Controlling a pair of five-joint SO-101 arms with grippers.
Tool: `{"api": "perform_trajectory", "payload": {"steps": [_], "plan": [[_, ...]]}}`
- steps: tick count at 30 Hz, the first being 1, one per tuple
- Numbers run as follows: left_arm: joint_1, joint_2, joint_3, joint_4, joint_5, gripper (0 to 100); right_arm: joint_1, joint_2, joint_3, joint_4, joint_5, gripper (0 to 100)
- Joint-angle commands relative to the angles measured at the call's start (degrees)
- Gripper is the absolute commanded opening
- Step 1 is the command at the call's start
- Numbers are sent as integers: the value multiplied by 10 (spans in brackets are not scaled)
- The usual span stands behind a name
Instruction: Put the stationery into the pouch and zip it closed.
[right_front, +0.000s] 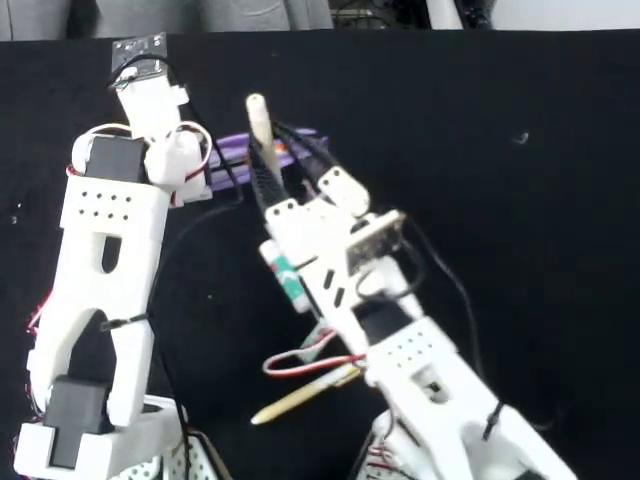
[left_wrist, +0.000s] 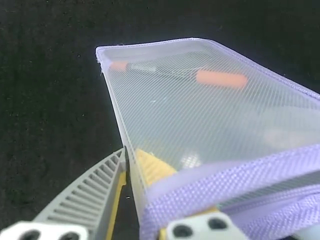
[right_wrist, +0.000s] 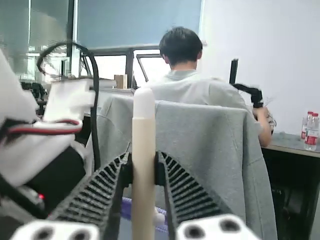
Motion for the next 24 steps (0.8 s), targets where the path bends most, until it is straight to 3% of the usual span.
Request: {"api": "perform_trajectory", "payload": {"steps": [1,11,18,24], "plan": [[16,1,-2,5,8,30,21,22,-12,-51,-5,11],[12,-2,-2,5,8,30,25,24,-3,60,-6,11],[11,-2,-1,8,8,30,23,51,-1,60,-6,11],[12,-2,-1,7,8,30,25,-34,-41,60,-6,11]]}}
